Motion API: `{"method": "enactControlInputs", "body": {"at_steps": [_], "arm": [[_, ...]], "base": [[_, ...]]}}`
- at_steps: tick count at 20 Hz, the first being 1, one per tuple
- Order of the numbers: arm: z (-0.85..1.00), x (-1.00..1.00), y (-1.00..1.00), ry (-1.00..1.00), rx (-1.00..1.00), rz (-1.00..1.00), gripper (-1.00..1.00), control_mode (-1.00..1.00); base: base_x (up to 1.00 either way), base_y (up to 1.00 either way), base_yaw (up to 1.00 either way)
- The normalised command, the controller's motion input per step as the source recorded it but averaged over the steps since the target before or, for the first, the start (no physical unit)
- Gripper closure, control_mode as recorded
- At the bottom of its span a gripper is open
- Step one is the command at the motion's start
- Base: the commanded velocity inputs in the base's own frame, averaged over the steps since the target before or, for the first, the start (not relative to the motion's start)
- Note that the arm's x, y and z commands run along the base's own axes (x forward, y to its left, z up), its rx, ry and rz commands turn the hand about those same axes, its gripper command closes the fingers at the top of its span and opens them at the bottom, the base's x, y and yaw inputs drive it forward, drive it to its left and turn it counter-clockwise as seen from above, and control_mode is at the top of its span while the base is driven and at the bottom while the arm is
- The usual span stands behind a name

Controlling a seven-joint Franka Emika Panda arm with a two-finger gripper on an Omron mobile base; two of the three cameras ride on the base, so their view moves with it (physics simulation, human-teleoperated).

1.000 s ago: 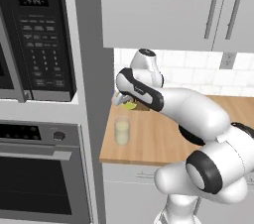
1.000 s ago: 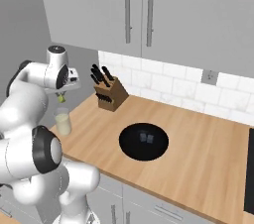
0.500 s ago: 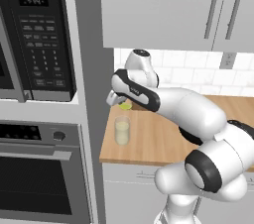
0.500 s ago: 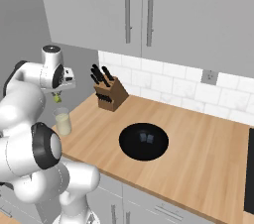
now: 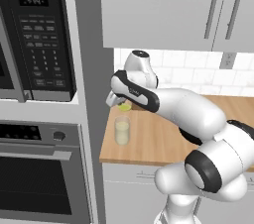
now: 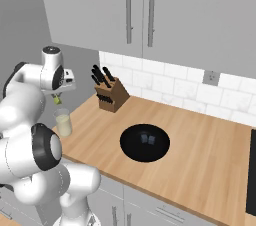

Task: Grab a lemon wedge from the fridge and one ice cube from the ice bowl, and put them in the glass of lemonade.

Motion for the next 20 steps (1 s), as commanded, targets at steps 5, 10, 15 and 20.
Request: {"method": "enactControlInputs", "body": {"at_steps": [5, 10, 15, 20], "arm": [[-0.03, 0.0, 0.0, 0.0, 0.0, 0.0, 1.0, -1.0], [0.0, 0.01, 0.14, 0.0, 0.0, 0.0, 1.0, -1.0], [-0.14, 0.02, 0.0, 0.0, 0.0, 0.0, 1.0, -1.0], [-0.09, 0.0, 0.0, 0.0, 0.0, 0.0, 1.0, -1.0]], "base": [[0.0, 0.0, 0.0], [0.0, 0.0, 0.0], [0.0, 0.0, 0.0], [0.0, 0.0, 0.0]]}}
